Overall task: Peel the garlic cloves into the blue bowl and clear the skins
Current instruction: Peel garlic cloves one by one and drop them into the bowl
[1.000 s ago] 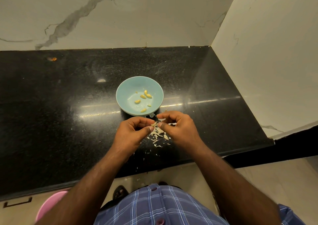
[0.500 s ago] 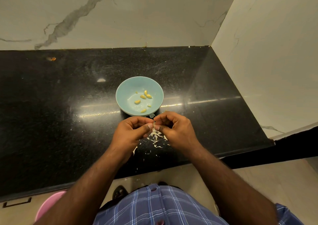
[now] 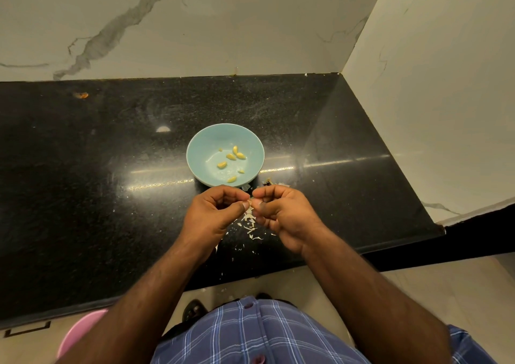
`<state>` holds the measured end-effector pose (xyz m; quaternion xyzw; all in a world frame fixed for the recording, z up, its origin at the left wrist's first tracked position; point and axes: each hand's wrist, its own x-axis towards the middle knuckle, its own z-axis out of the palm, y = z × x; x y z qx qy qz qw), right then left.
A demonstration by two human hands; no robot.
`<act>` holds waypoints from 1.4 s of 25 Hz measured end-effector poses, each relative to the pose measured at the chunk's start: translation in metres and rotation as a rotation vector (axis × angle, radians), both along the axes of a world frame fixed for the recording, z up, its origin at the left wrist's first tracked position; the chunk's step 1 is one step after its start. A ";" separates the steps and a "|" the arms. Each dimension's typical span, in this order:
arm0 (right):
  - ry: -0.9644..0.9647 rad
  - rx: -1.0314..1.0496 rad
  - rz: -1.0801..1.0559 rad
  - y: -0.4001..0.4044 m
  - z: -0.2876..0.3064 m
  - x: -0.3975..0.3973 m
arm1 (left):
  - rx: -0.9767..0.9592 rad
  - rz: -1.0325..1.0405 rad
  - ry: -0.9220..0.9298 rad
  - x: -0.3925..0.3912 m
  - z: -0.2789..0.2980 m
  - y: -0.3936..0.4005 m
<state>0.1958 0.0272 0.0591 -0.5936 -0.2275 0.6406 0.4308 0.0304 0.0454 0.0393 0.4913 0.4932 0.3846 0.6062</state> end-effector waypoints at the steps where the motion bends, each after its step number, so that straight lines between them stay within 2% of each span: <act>1: 0.038 -0.019 -0.004 0.000 0.001 0.000 | 0.007 0.000 0.003 0.000 0.000 0.000; 4: 0.113 -0.021 -0.039 0.000 0.004 -0.001 | 0.057 -0.007 0.032 0.000 0.001 -0.001; 9: 0.071 0.052 -0.080 0.000 0.002 -0.002 | 0.115 -0.036 0.062 -0.001 0.005 -0.001; 16: 0.030 0.103 -0.050 -0.001 0.004 -0.003 | 0.105 0.032 0.040 -0.001 -0.001 -0.002; 27: -0.285 0.302 0.055 -0.005 0.001 0.001 | -0.053 0.122 -0.130 0.003 -0.007 -0.003; 31: -0.480 0.359 0.099 -0.006 -0.001 0.008 | -0.077 0.120 -0.136 -0.001 -0.008 -0.001; 35: -0.584 0.408 0.163 -0.006 -0.004 0.008 | -0.081 0.119 -0.135 0.000 -0.010 -0.002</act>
